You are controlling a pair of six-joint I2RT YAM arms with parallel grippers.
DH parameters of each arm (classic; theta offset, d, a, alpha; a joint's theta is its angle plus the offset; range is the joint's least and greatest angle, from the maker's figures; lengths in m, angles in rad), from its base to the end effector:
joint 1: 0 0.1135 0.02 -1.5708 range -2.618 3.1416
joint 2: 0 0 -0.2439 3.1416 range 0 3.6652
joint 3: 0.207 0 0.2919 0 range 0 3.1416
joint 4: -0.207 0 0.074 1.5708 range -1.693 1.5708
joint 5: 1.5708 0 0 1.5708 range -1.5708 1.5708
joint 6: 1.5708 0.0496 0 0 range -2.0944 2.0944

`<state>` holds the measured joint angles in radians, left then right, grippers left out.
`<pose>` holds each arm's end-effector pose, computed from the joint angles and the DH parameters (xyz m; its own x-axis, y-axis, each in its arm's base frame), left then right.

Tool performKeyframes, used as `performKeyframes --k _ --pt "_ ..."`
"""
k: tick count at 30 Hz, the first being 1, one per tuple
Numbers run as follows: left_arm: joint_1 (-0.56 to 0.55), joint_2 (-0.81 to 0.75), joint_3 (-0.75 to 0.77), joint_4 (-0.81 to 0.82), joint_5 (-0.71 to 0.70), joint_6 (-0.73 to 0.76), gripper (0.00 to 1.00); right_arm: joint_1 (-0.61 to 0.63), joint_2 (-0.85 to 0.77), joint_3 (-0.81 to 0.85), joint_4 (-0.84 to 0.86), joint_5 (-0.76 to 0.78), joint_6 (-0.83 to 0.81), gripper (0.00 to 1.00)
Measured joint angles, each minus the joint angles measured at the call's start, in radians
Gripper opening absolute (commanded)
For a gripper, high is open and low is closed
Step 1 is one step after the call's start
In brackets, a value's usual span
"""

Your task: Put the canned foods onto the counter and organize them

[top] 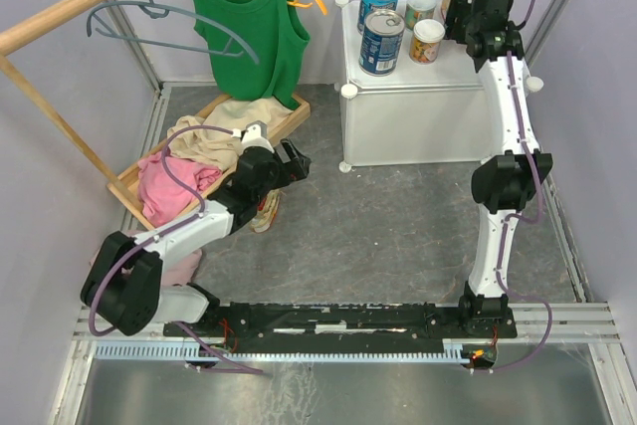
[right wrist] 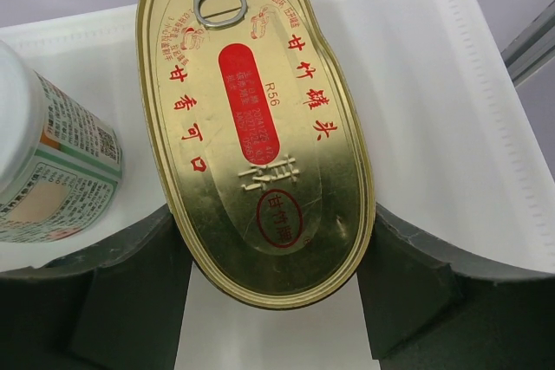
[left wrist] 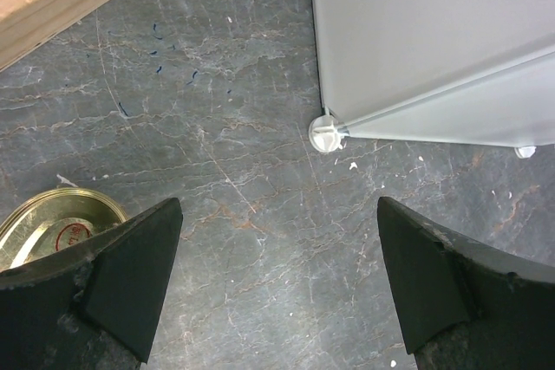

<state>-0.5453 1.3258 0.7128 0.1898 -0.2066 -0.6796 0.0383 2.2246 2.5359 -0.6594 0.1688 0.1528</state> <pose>0.2966 -0.1680 0.1845 -0.4917 -0.4212 -0.7622 0.0498 0.8602 -0.5075 0.5374 0.0123 0.4098 -0.3186 0.1379 -0.9378 0.1706 0.9815 0.0864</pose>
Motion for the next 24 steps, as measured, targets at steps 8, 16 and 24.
performKeyframes --k 8,16,24 --pt "0.001 -0.029 -0.023 0.008 0.006 0.0 0.99 0.001 -0.04 -0.063 0.017 0.005 0.011 0.91" --pt "0.001 -0.036 -0.032 0.008 0.008 0.0 0.99 0.001 -0.112 -0.158 0.018 -0.002 0.021 0.91" --pt "0.001 -0.039 -0.032 0.008 0.01 0.0 0.99 0.004 -0.158 -0.199 0.022 -0.002 0.026 0.91"
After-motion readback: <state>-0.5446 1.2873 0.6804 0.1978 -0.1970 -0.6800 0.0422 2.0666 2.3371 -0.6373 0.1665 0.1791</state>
